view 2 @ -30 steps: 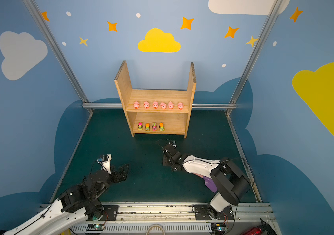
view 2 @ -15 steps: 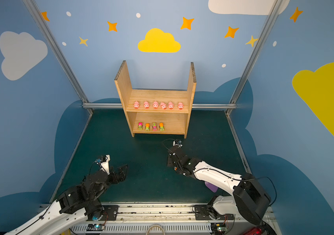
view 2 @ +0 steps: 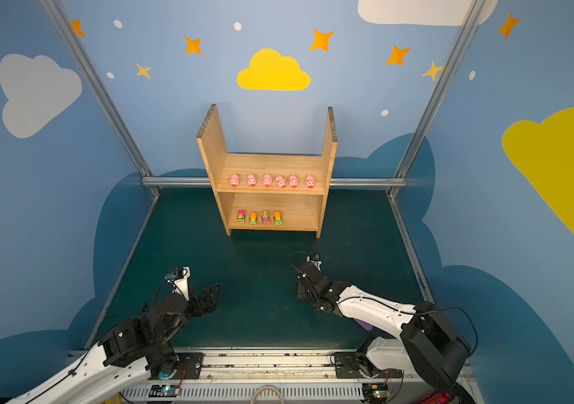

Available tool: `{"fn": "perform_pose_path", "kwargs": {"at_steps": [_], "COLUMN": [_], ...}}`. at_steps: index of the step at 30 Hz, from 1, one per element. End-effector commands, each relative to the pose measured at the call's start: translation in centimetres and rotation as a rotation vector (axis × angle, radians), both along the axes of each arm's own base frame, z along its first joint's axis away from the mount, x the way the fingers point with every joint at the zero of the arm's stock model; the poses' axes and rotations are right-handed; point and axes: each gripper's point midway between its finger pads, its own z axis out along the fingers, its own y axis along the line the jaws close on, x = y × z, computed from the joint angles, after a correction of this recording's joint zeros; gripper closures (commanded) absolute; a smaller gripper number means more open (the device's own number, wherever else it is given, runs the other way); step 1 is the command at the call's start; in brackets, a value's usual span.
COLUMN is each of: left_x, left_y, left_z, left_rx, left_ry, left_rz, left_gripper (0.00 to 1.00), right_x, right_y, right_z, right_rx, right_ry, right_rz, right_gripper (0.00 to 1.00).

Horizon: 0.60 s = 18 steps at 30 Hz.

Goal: Place and organize the plastic toys onto the shelf

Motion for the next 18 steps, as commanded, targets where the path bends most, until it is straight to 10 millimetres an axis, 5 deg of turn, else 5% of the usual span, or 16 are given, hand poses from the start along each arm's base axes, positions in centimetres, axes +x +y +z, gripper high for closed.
{"fn": "perform_pose_path", "kwargs": {"at_steps": [1,18], "left_x": [0.1,-0.3], "left_y": [0.2,0.9], "left_z": [0.4,-0.2], "left_rx": [0.006,0.006], "left_ry": [-0.006,-0.014], "left_rz": [0.013,0.022], "left_gripper": [0.00,0.00], "right_x": [0.1,0.3], "right_y": [0.3,2.9], "right_z": [-0.5,-1.5], "right_rx": [0.015,-0.023], "right_ry": [0.011,0.050], "right_rz": [-0.004,0.041], "right_gripper": [0.66,0.69]}}
